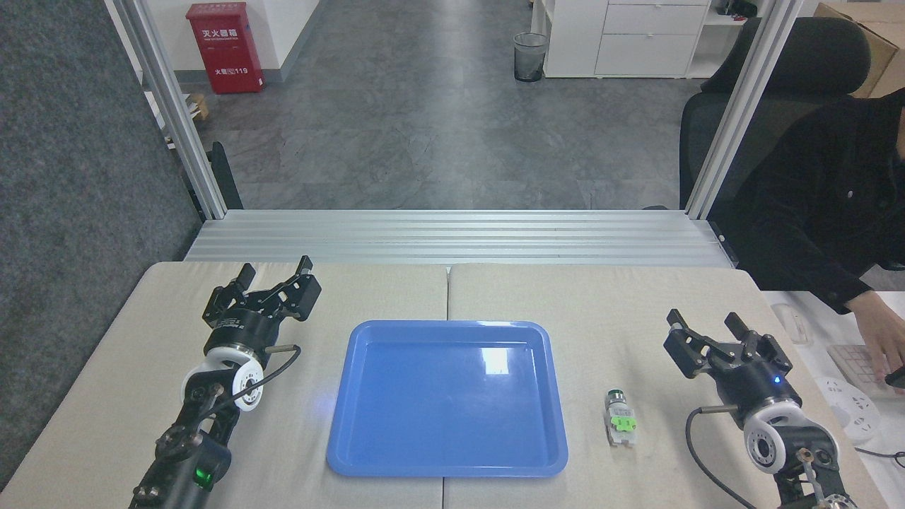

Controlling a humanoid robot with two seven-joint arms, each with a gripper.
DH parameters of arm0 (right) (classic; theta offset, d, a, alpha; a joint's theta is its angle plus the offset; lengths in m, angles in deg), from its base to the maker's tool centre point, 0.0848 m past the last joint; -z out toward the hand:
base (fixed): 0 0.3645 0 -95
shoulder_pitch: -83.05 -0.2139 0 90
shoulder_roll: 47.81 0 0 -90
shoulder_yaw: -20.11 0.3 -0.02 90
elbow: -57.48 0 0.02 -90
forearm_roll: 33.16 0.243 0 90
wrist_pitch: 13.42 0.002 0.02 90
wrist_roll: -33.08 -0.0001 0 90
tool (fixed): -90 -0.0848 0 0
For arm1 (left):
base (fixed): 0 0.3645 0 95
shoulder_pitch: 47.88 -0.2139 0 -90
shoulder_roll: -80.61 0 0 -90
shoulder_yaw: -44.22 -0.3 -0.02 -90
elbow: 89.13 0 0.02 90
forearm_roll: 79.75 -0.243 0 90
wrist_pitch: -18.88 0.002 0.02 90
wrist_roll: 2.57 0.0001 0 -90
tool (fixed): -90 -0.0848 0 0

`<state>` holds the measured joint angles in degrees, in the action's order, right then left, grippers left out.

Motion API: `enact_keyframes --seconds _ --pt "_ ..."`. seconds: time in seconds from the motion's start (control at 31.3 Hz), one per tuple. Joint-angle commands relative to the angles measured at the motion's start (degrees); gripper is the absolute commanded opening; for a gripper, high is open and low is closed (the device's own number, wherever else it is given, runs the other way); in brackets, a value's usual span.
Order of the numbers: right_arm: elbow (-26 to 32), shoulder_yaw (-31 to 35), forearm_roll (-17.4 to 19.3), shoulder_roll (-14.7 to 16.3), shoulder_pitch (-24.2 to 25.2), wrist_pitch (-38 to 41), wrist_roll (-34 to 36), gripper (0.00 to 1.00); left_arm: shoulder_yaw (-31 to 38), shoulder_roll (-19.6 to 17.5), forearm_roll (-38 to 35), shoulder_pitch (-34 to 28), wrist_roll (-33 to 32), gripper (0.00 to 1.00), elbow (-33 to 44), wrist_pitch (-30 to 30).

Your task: Pick up switch part and place in tray

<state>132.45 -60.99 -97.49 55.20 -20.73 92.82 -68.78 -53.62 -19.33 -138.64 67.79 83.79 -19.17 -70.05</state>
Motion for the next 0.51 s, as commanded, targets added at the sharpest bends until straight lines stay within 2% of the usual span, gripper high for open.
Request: enact_keyframes --seconds 0.0,0.48 --pt "0.09 -0.03 -0.01 -0.18 0.07 0.01 0.0 1.0 0.02 0.0 0.0 -0.01 0.04 1.0 0.0 -0.02" --pt "0.18 -0.29 -0.01 -0.36 0.15 0.01 0.0 1.0 -0.07 0.0 0.0 -0.01 0.04 1.0 0.0 -0.02"
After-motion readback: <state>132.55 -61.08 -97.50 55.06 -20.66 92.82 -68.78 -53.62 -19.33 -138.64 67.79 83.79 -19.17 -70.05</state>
